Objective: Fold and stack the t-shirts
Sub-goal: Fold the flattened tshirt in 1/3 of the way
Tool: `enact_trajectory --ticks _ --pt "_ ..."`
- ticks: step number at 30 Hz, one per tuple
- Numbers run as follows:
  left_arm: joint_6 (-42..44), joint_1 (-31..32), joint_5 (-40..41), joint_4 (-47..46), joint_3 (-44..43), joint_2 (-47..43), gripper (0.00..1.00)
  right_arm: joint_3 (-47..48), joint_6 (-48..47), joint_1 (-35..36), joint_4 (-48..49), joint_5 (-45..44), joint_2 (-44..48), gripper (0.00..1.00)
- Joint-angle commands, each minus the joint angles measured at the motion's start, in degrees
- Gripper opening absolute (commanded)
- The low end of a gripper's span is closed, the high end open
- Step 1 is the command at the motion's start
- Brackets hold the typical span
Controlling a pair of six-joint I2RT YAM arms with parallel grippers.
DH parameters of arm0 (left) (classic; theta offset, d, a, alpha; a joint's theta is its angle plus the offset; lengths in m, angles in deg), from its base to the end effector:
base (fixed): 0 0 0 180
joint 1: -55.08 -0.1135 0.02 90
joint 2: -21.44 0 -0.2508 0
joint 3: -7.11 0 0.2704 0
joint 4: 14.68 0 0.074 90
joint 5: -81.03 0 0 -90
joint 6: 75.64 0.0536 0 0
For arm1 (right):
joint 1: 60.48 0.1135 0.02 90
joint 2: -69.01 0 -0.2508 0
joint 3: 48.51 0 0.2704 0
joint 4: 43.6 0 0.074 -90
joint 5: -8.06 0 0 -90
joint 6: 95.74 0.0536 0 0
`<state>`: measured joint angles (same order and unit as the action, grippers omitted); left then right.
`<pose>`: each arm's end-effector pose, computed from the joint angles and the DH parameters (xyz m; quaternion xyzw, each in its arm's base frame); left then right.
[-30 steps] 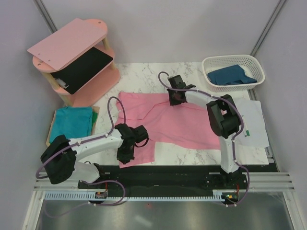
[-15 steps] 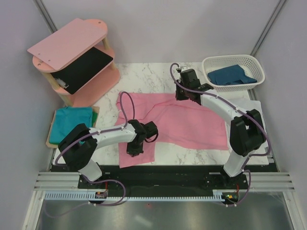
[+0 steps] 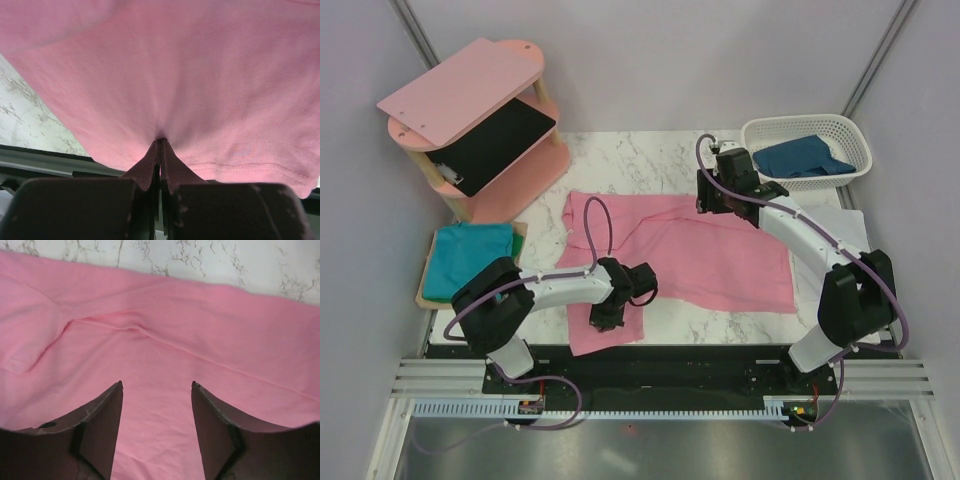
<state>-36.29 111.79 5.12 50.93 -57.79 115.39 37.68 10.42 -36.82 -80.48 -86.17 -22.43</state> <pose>0.1555 -0.2130 0.1068 0.0574 0.9900 0.1051 0.0748 0.3589 0.1529 0.2540 -0.0448 0.9124 0.1063 0.3927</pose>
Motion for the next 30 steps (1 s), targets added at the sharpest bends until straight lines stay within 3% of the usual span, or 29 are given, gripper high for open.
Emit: enact_trajectory --ticks 1,4,12,15,21,23,24,27,30 --pt "-4.9 4.6 -5.4 -5.1 4.7 3.3 0.02 -2.1 -0.7 -0.5 -0.4 -2.7 3.4 0.68" --pt "-7.5 7.9 -6.7 -4.9 6.5 2.6 0.02 -3.7 -1.0 -0.9 -0.4 -3.0 3.8 0.79" --pt "-11.3 11.9 -6.2 1.2 6.4 -1.9 0.02 -6.9 -1.6 -2.0 -0.2 -3.9 3.3 0.88" --pt "-11.4 12.0 -1.8 5.6 1.7 -6.1 0.02 -8.2 -2.1 -3.2 0.8 -4.6 2.4 0.92" --pt "-6.3 10.2 10.3 10.2 -18.1 -7.9 0.02 -8.8 -3.1 -7.0 3.3 -4.0 -3.1 0.90" --pt "-2.3 6.9 13.0 10.7 -22.5 -5.4 0.02 -7.3 -3.5 -7.7 3.3 -4.1 -6.4 0.78" --pt "-0.3 5.3 13.5 10.3 -24.4 -4.4 0.02 -6.7 -3.5 -7.8 3.4 -4.0 -7.7 0.56" --pt "7.5 -3.2 11.9 7.3 -31.7 0.3 0.02 -4.3 -3.4 -8.2 3.3 -3.6 -11.3 0.00" --pt "13.9 -11.9 8.0 2.4 -35.0 4.5 0.02 -2.2 -3.3 -8.3 3.3 -2.7 -13.6 0.00"
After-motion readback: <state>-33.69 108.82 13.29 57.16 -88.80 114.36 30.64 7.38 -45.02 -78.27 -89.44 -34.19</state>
